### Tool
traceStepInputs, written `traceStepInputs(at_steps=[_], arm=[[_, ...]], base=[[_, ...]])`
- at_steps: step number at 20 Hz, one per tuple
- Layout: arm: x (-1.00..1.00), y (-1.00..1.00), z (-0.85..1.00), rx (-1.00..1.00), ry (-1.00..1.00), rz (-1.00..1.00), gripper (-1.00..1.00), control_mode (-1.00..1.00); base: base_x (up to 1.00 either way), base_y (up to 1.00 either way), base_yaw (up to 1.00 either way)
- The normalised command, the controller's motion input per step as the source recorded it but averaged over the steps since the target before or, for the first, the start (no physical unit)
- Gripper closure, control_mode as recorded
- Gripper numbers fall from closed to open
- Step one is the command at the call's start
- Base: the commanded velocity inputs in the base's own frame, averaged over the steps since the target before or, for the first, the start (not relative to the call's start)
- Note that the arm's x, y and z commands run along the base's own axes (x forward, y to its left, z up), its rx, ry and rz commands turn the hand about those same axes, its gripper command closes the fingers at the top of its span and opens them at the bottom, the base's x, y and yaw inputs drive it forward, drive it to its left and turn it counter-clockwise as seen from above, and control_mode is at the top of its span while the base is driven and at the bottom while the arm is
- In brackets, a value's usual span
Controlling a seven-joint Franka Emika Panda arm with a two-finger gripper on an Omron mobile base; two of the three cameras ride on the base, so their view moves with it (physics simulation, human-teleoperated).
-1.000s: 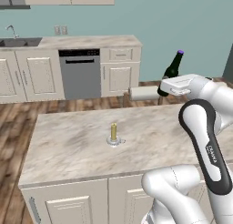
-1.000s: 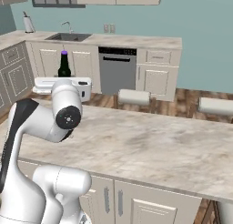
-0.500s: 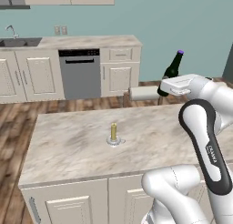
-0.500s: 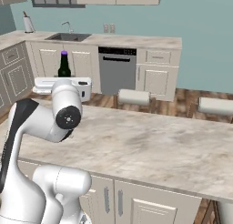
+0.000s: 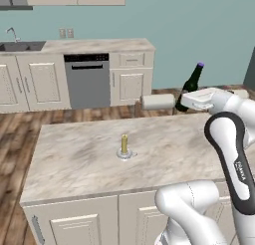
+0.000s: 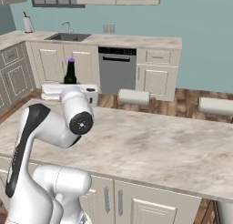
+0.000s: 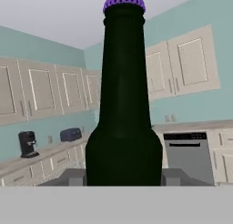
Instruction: Get the candle and the beer from the cabinet and move them to the dining counter.
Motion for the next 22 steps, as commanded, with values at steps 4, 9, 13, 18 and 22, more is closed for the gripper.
traceStepInputs(at_steps=[4,9,13,18,22], arm=[[0.16,-0.27,-0.24,0.05,0.00,0.24,1.00,-1.00],[0.16,-0.22,-0.30,0.04,0.00,0.27,1.00,-1.00],[0.15,-0.05,-0.34,0.09,0.03,0.24,1.00,-1.00],[0.16,0.04,-0.34,0.07,0.03,0.21,1.00,-1.00],[0.28,0.06,-0.33,0.04,0.27,0.09,1.00,-1.00]], base=[[0.00,0.00,0.00],[0.00,0.00,0.00],[0.00,0.00,0.00],[0.00,0.00,0.00],[0.00,0.00,0.00]])
